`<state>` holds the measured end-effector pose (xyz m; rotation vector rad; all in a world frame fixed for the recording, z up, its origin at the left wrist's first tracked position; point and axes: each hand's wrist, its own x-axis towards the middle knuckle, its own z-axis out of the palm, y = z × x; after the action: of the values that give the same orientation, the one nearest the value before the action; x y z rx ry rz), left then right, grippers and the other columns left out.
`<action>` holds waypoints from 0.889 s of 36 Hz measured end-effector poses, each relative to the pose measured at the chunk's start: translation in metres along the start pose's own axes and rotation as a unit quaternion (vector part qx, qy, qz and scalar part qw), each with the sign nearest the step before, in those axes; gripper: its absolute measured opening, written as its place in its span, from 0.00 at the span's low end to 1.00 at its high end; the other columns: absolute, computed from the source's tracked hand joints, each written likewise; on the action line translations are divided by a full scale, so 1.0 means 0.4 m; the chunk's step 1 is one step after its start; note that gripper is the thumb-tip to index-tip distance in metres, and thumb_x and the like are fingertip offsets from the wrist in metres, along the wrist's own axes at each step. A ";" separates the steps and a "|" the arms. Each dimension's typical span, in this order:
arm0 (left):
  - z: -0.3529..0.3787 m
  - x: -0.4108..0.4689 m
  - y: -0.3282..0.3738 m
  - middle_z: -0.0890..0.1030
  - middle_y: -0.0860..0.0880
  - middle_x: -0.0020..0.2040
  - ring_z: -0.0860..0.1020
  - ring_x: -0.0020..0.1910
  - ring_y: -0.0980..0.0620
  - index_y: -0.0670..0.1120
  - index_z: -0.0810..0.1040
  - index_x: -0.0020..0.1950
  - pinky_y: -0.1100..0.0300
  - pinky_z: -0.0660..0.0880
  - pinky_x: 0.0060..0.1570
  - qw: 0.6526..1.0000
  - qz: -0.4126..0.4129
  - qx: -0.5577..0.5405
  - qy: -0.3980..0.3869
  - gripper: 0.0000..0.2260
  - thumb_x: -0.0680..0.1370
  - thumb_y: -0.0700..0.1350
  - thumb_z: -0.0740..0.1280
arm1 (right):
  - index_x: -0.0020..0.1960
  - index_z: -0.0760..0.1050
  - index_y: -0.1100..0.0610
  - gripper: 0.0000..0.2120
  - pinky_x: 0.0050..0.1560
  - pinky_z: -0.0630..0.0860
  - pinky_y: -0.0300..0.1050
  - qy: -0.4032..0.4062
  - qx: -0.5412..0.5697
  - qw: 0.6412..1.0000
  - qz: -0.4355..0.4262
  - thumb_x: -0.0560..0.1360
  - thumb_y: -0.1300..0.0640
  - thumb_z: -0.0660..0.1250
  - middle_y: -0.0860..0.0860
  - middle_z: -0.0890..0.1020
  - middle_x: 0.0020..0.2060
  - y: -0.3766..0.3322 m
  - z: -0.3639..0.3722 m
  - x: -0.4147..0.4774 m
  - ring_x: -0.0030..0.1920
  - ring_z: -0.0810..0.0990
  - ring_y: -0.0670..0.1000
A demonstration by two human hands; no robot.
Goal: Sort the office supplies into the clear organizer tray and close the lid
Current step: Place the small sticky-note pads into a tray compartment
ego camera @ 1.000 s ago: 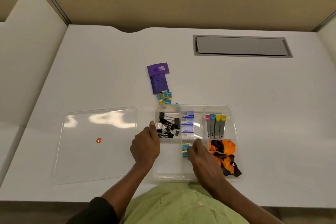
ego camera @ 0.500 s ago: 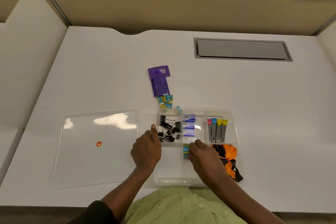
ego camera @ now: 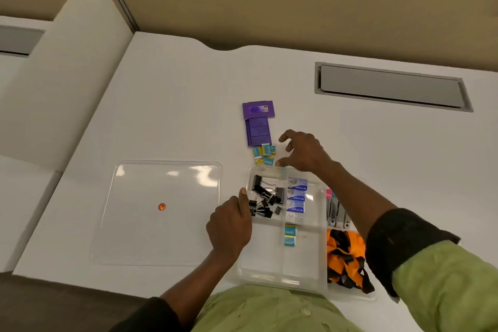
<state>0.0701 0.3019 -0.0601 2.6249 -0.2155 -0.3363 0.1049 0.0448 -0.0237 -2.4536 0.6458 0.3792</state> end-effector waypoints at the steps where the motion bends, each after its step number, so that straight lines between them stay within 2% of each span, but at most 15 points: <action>1: 0.001 0.000 -0.002 0.75 0.53 0.28 0.74 0.28 0.50 0.51 0.67 0.30 0.58 0.68 0.30 1.000 0.003 -0.002 0.002 0.27 0.86 0.62 0.52 | 0.64 0.72 0.49 0.32 0.52 0.77 0.49 -0.013 -0.031 0.999 -0.026 0.65 0.45 0.81 0.51 0.78 0.55 0.000 0.005 0.015 0.51 0.78 0.51; 3: 0.000 0.001 -0.002 0.75 0.53 0.27 0.75 0.27 0.51 0.51 0.67 0.30 0.59 0.68 0.30 1.000 0.005 -0.002 0.004 0.27 0.86 0.62 0.52 | 0.63 0.70 0.48 0.32 0.52 0.80 0.52 -0.014 -0.072 0.994 -0.086 0.65 0.47 0.81 0.52 0.74 0.57 0.000 0.016 0.034 0.52 0.78 0.52; 6: -0.001 0.002 0.000 0.74 0.53 0.27 0.73 0.27 0.52 0.51 0.67 0.30 0.60 0.66 0.29 1.000 0.000 -0.003 0.000 0.27 0.86 0.61 0.53 | 0.62 0.67 0.46 0.30 0.47 0.80 0.52 0.002 -0.108 0.981 -0.163 0.67 0.45 0.78 0.51 0.73 0.55 -0.005 0.028 0.050 0.51 0.76 0.51; 9: 0.001 0.003 -0.002 0.77 0.51 0.28 0.77 0.28 0.49 0.49 0.70 0.31 0.56 0.73 0.31 1.000 -0.001 0.000 -0.002 0.28 0.86 0.62 0.51 | 0.66 0.67 0.44 0.29 0.47 0.79 0.50 -0.004 -0.149 0.969 -0.199 0.70 0.42 0.75 0.50 0.73 0.55 -0.010 0.037 0.060 0.52 0.73 0.49; 10: 0.001 0.003 -0.002 0.78 0.51 0.29 0.76 0.28 0.50 0.49 0.71 0.32 0.56 0.73 0.31 1.000 -0.002 -0.001 -0.001 0.29 0.86 0.63 0.51 | 0.66 0.68 0.44 0.28 0.47 0.78 0.49 -0.007 -0.158 0.967 -0.200 0.71 0.41 0.74 0.50 0.73 0.55 -0.010 0.038 0.063 0.52 0.71 0.48; 14: 0.000 0.003 0.000 0.77 0.52 0.28 0.72 0.27 0.54 0.49 0.71 0.32 0.62 0.62 0.28 1.000 0.006 0.001 0.004 0.29 0.84 0.64 0.48 | 0.60 0.72 0.46 0.23 0.46 0.76 0.46 -0.009 -0.168 0.967 -0.192 0.69 0.44 0.76 0.50 0.73 0.54 0.001 0.037 0.072 0.50 0.70 0.47; 18: 0.000 0.004 -0.001 0.77 0.51 0.28 0.74 0.28 0.52 0.50 0.69 0.31 0.60 0.65 0.29 1.000 0.008 0.005 0.006 0.29 0.83 0.65 0.46 | 0.58 0.73 0.48 0.20 0.44 0.74 0.46 0.011 -0.149 0.977 -0.154 0.70 0.50 0.75 0.50 0.74 0.51 0.022 0.033 0.073 0.48 0.73 0.50; 21: 0.002 0.006 -0.001 0.76 0.52 0.28 0.74 0.28 0.52 0.50 0.68 0.31 0.60 0.63 0.30 1.000 0.007 0.002 0.002 0.28 0.84 0.65 0.47 | 0.56 0.72 0.47 0.17 0.44 0.77 0.48 0.024 -0.140 0.982 -0.127 0.71 0.47 0.74 0.50 0.78 0.48 0.047 0.026 0.070 0.45 0.76 0.50; 23: 0.006 0.008 -0.004 0.77 0.52 0.29 0.75 0.28 0.51 0.50 0.68 0.31 0.59 0.65 0.30 1.000 0.009 0.003 0.003 0.28 0.84 0.65 0.47 | 0.56 0.72 0.47 0.16 0.44 0.78 0.49 0.031 -0.137 0.983 -0.115 0.72 0.45 0.73 0.50 0.79 0.48 0.066 0.020 0.067 0.44 0.76 0.50; 27: 0.013 0.014 -0.009 0.78 0.50 0.29 0.78 0.30 0.46 0.50 0.67 0.30 0.54 0.75 0.33 1.000 0.002 0.000 -0.004 0.29 0.85 0.64 0.49 | 0.56 0.75 0.48 0.15 0.45 0.78 0.48 0.052 -0.130 0.986 -0.089 0.73 0.46 0.73 0.50 0.78 0.49 0.095 0.003 0.061 0.44 0.76 0.50; 29: 0.012 0.016 -0.008 0.79 0.50 0.30 0.79 0.32 0.44 0.49 0.67 0.31 0.52 0.78 0.36 1.000 -0.007 0.001 -0.013 0.29 0.86 0.63 0.51 | 0.53 0.77 0.50 0.15 0.43 0.77 0.48 0.082 -0.095 0.989 -0.073 0.71 0.45 0.75 0.49 0.78 0.46 0.106 -0.001 0.059 0.42 0.76 0.49; 32: 0.009 0.019 -0.005 0.79 0.50 0.30 0.79 0.33 0.44 0.48 0.69 0.31 0.51 0.78 0.37 1.000 -0.011 0.003 -0.020 0.29 0.86 0.63 0.51 | 0.47 0.78 0.53 0.14 0.41 0.75 0.47 0.137 -0.025 0.990 -0.034 0.68 0.49 0.78 0.50 0.78 0.44 0.126 -0.001 0.061 0.41 0.77 0.51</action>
<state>0.0764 0.3005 -0.0657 2.6291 -0.2004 -0.3976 0.0993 -0.0007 -0.0559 -2.5921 0.6675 0.0309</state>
